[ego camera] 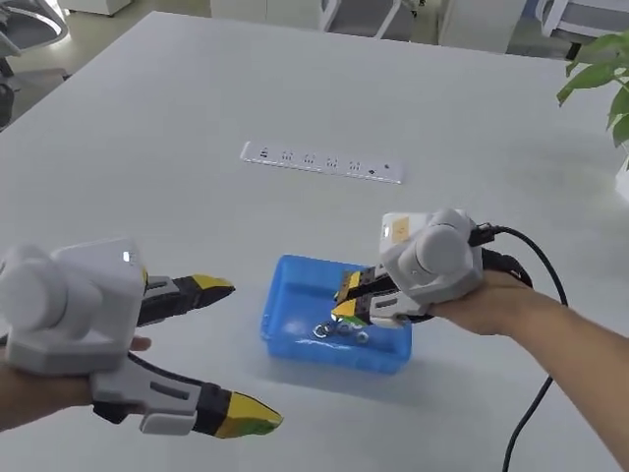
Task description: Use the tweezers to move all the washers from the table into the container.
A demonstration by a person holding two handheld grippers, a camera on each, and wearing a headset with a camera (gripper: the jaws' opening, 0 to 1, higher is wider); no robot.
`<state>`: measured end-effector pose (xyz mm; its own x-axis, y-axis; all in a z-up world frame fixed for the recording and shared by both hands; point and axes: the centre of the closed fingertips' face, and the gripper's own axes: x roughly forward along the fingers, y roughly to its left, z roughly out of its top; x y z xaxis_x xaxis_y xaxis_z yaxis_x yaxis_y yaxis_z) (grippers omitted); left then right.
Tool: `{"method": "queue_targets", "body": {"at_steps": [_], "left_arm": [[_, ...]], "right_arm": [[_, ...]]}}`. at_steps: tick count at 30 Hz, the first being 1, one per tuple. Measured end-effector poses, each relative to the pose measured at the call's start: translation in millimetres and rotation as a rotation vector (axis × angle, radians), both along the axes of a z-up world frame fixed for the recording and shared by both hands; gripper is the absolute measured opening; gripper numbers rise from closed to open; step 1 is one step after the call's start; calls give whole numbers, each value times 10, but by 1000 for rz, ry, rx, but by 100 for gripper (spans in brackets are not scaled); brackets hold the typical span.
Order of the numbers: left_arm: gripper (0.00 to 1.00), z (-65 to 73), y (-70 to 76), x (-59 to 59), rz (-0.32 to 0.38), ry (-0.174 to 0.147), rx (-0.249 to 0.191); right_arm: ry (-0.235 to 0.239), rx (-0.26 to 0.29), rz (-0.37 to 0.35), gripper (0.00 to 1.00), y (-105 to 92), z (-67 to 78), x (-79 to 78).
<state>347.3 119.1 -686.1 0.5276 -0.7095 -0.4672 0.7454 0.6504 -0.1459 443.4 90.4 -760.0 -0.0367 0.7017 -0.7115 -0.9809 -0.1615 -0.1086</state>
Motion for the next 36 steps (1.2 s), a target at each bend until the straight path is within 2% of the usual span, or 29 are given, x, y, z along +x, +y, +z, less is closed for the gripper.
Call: {"method": "queue_targets", "body": {"at_steps": [9, 14, 17, 25, 32, 36], "left_arm": [[91, 9, 16, 122, 3, -3, 8], [79, 46, 2, 216, -10, -18, 17], [73, 93, -12, 301, -15, -41, 12], [60, 121, -114, 443, -76, -55, 39], [48, 125, -228, 592, -139, -91, 68], [41, 122, -298, 688, -171, -102, 88]], "right_arm": [[14, -2, 7, 9, 13, -39, 16], [12, -2, 11, 9, 14, -34, 4], [11, -2, 13, 9, 12, -40, 10], [11, -3, 16, 9, 5, -40, 6], [7, -2, 21, 9, 10, -43, 9], [6, -2, 24, 9, 14, -47, 10]]}}
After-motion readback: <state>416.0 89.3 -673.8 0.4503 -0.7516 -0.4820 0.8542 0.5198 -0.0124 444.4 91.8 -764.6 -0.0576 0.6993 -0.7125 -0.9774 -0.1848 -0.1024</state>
